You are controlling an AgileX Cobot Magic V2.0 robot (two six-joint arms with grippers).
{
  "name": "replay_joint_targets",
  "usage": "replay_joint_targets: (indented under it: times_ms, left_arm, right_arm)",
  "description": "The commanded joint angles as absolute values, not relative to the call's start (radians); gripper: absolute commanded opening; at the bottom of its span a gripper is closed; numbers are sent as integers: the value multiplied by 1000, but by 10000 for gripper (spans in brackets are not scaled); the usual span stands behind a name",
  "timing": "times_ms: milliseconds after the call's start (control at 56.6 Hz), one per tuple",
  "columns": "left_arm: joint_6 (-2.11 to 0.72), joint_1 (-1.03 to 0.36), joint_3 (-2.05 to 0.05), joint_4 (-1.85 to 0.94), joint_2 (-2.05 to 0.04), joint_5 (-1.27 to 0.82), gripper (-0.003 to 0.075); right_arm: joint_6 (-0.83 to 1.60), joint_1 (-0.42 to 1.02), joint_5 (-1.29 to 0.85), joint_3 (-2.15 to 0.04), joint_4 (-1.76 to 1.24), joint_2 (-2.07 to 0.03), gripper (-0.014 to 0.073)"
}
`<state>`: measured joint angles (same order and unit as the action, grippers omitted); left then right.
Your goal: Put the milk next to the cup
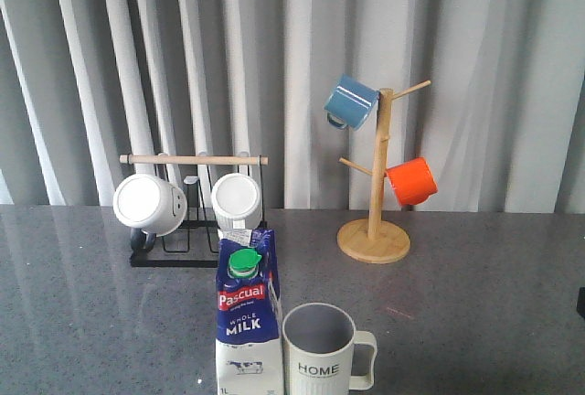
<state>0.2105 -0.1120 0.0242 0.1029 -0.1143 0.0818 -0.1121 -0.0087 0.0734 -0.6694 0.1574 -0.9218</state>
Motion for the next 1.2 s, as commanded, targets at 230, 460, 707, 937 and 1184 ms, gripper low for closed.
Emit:
replay_joint_targets:
  times_ms: [230,460,707,937,1184]
  left_arm:
    - [142,-104,4,115,31,25,-7]
    - [115,-103,4,116,25,18,-7]
    - [125,-26,4,116,25,41,-7]
    - [123,-10,4,116,25,54,-7]
    - [126,-10,3,116,24,61,-6]
  right_arm:
    - [-110,-14,140,-697,161,-914,-8]
    - [-110,-14,137,-697,161,-913,-8]
    - [-110,-14,136,-697,161,-913,-8]
    - [-110,-14,136,-697,161,-913,-8]
    - [-110,-14,136,-697,161,-913,-8]
